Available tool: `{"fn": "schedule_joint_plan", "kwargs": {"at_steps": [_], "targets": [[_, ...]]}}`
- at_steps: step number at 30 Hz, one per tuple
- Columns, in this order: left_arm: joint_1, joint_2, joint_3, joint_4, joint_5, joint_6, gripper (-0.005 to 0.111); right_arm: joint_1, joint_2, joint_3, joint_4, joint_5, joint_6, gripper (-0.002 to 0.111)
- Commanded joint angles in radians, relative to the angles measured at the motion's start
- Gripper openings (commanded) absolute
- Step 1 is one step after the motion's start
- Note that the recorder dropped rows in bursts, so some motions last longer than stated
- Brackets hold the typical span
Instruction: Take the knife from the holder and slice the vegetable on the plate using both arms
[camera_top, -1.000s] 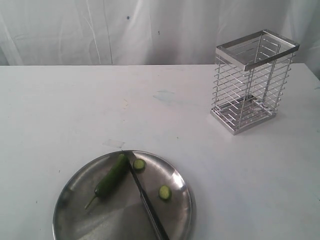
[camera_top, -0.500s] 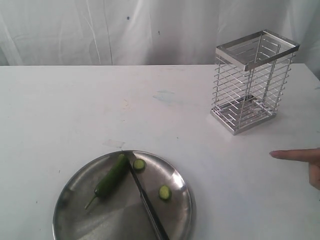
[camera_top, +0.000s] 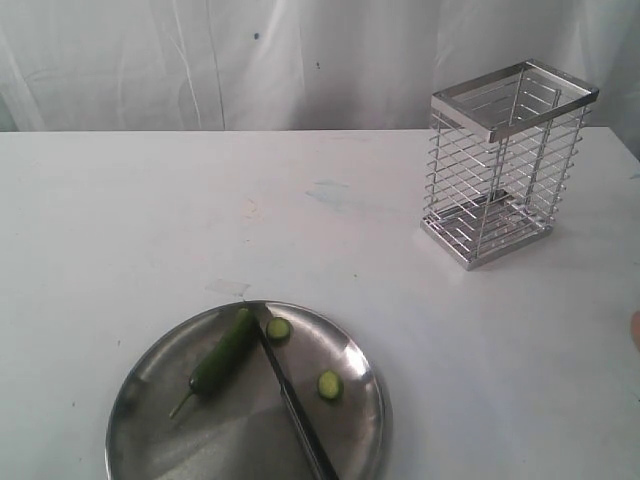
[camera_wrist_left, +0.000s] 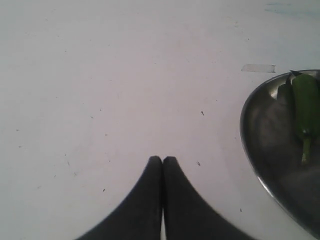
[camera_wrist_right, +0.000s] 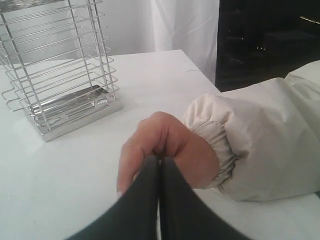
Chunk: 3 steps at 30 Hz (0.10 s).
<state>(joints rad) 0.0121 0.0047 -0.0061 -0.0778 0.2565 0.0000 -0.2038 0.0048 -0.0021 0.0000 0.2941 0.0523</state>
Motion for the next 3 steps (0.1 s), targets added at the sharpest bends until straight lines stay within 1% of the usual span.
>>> {"fn": "schedule_joint_plan", "kwargs": {"at_steps": [1,3], "targets": [[-0.005,-0.005,0.006,-0.011,0.006,0.0,0.0,-0.006,-0.005,0.002,0.0,-0.003,0.003,0.0],[-0.005,-0.005,0.006,-0.011,0.006,0.0,0.0,-0.006,-0.005,0.002,0.0,-0.003,0.003,0.0]]}}
